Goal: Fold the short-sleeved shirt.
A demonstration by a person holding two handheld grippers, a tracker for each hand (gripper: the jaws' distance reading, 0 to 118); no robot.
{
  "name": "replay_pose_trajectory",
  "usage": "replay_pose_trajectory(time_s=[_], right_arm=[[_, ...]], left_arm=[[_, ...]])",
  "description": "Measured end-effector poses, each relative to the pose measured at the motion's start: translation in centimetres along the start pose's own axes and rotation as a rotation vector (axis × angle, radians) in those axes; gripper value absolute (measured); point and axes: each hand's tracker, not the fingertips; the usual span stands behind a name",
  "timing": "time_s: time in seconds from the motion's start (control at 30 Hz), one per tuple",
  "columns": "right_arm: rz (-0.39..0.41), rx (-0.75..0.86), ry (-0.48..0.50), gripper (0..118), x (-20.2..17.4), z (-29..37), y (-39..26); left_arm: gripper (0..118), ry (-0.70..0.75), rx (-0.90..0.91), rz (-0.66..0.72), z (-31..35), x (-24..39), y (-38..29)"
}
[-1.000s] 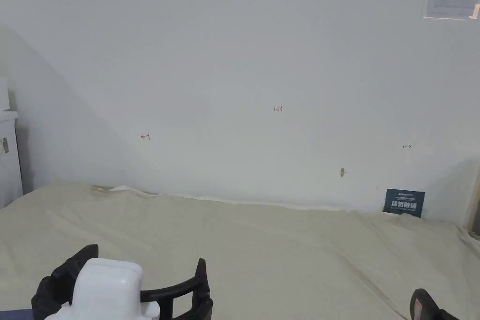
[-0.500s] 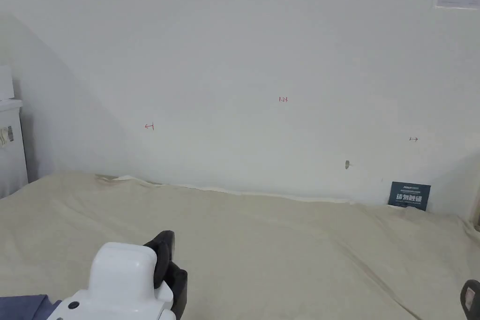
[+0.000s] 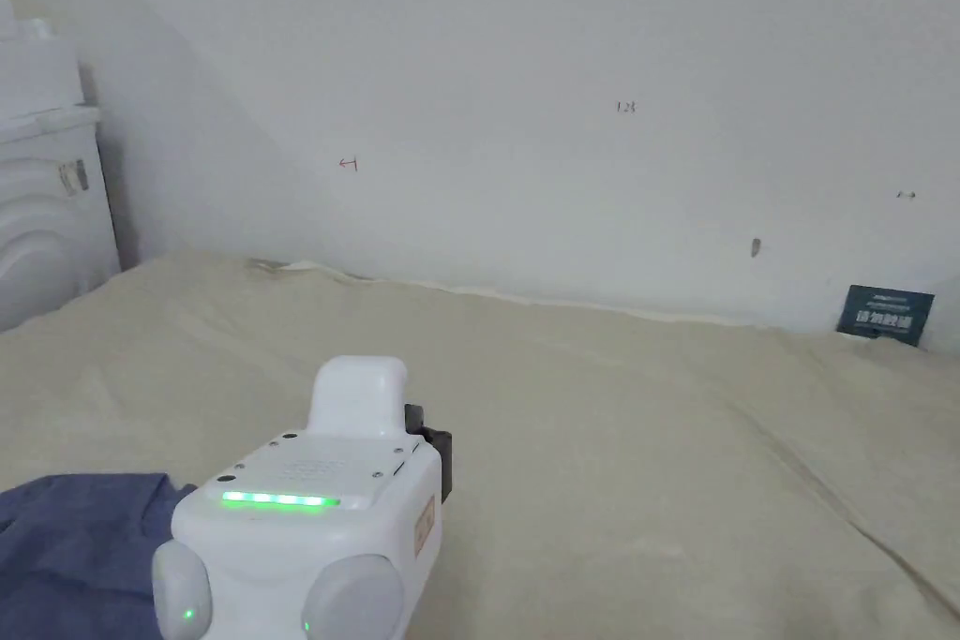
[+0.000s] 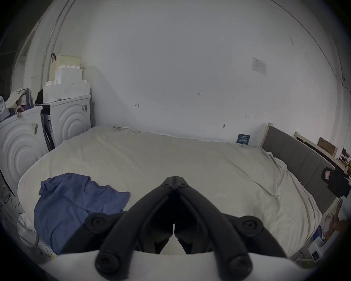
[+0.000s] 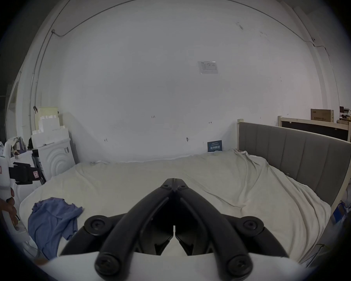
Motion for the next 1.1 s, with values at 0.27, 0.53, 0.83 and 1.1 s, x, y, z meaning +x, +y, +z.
replay_pose_trajectory(time_s=[0.27,0.53,0.83,1.1], right_arm=[[-0.032,-0.066,0.040,0,1.4,-2.1,-1.6],[0.073,-0.187,0.073,0,1.9,-5.1,-4.0],[0.196,-0.444,0.067,0,3.8,-7.8,-8.8],[0.185,-0.479,0.103,0,4.4,-7.3,-9.6]], left_arm=[[0,-0.069,-0.077,0.078,-2.8,-1.1,-0.4],[0,-0.107,-0.114,-0.048,-5.6,-2.2,-2.6],[0,-0.052,-0.287,-0.201,-9.6,-3.9,-7.8],[0,-0.031,-0.367,-0.194,-10.6,-8.3,-10.9]])
